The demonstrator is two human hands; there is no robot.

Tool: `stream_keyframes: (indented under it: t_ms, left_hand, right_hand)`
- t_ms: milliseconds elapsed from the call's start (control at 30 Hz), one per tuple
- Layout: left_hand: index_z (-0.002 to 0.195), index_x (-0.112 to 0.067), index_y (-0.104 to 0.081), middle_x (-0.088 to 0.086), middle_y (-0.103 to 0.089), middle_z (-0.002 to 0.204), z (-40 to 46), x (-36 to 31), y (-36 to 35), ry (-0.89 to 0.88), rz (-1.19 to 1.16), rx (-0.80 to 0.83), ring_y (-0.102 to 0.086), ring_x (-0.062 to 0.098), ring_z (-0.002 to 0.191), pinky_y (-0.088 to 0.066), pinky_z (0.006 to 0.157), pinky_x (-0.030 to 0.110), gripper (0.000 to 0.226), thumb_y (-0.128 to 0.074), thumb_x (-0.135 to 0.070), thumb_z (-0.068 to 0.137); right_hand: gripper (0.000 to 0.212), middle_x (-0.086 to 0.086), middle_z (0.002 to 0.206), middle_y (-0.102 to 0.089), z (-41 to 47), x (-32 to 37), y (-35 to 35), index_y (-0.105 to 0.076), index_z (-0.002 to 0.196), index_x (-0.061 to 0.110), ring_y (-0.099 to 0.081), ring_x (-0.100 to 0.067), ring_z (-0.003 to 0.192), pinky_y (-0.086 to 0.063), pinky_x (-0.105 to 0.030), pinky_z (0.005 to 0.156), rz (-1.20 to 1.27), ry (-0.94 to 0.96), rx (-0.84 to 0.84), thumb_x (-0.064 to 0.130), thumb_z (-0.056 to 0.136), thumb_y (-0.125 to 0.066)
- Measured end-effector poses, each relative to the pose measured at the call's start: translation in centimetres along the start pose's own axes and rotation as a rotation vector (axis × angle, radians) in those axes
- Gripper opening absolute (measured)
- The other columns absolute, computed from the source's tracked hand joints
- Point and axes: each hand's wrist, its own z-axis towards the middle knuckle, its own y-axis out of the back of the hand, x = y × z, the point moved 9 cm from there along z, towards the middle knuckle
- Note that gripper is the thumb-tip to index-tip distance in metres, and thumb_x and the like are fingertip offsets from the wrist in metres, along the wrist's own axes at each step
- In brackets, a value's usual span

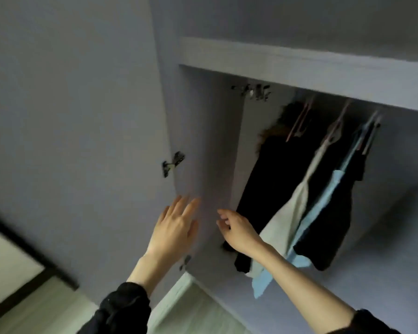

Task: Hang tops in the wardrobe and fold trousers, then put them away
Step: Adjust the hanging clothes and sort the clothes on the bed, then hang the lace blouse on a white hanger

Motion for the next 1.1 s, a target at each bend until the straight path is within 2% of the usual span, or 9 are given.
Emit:
stream_keyframes:
  t_ms: [100,233,367,433,533,733,867,1100]
  left_hand:
    - [0.147,-0.023,-0.029,0.002,-0.029,0.153,-8.9,6.9,0.9,0.258,0.024,0.021,-0.023,0.021,0.143,-0.023,0.113,0.032,0.051,-0.041,-0.032,0.099]
    - [0.147,-0.023,-0.027,-0.002,-0.029,0.153,-22.4,14.6,5.1,0.592,0.088,-0.029,-0.023,0.016,0.142,-0.020,0.112,0.026,0.050,-0.038,-0.035,0.099]
    - [0.145,-0.020,-0.032,0.000,-0.034,0.150,-35.0,18.2,10.1,0.843,0.107,-0.146,-0.028,0.015,0.140,-0.025,0.108,0.026,0.048,-0.041,-0.031,0.099]
    - [0.145,-0.019,-0.033,0.002,-0.034,0.150,-40.1,19.2,11.8,0.936,0.110,-0.190,-0.029,0.016,0.139,-0.025,0.110,0.026,0.048,-0.040,-0.030,0.099]
    - [0.146,-0.019,-0.031,0.002,-0.033,0.150,-52.3,20.4,15.2,1.119,0.138,-0.266,-0.029,0.015,0.139,-0.023,0.113,0.028,0.048,-0.038,-0.031,0.100]
    - [0.148,-0.022,-0.023,-0.004,-0.029,0.150,-74.1,20.3,18.6,1.424,0.121,-0.329,-0.025,0.011,0.138,-0.022,0.111,0.027,0.051,-0.037,-0.030,0.100]
    - [0.149,-0.020,-0.019,-0.002,-0.025,0.153,-87.7,17.7,19.6,1.657,0.129,-0.338,-0.023,0.013,0.140,-0.021,0.112,0.028,0.052,-0.036,-0.028,0.100]
    - [0.151,-0.023,-0.012,-0.002,-0.012,0.158,-105.4,9.8,18.7,2.086,0.034,-0.449,-0.009,0.016,0.145,-0.016,0.116,0.038,0.054,-0.033,-0.030,0.102]
  right_hand:
    - [0.040,-0.011,0.135,-0.053,-0.7,5.0,-8.2,-0.046,0.136,0.010,-0.051,-0.026,0.123,-0.040,-0.031,0.100,-0.099,0.122,0.215,0.024,0.099,-0.043]
    - [0.035,-0.008,0.127,-0.059,-4.7,15.5,-18.8,-0.052,0.131,0.013,-0.054,-0.023,0.117,-0.039,-0.028,0.097,-0.165,0.372,0.455,0.026,0.099,-0.044]
    - [0.037,-0.006,0.125,-0.059,-12.1,25.3,-27.3,-0.050,0.132,0.015,-0.053,-0.021,0.115,-0.039,-0.029,0.098,-0.227,0.620,0.653,0.029,0.099,-0.043]
    - [0.037,-0.005,0.124,-0.059,-15.5,29.1,-30.1,-0.050,0.132,0.016,-0.054,-0.020,0.115,-0.040,-0.028,0.097,-0.251,0.713,0.705,0.030,0.098,-0.044]
    - [0.037,-0.004,0.124,-0.060,-24.4,36.3,-36.6,-0.050,0.131,0.017,-0.055,-0.018,0.114,-0.041,-0.031,0.099,-0.282,0.895,0.819,0.032,0.097,-0.046]
    - [0.036,-0.002,0.120,-0.063,-41.8,45.2,-48.1,-0.052,0.130,0.019,-0.060,-0.014,0.105,-0.045,-0.027,0.092,-0.297,1.129,1.005,0.033,0.097,-0.047]
    - [0.036,0.001,0.122,-0.063,-54.1,47.9,-54.9,-0.050,0.132,0.022,-0.060,-0.011,0.106,-0.040,-0.015,0.083,-0.352,1.293,1.164,0.032,0.098,-0.046]
    - [0.038,0.000,0.128,-0.059,-72.1,51.0,-62.7,-0.045,0.136,0.024,-0.057,-0.014,0.113,-0.045,-0.028,0.097,-0.472,1.589,1.398,0.031,0.099,-0.044]
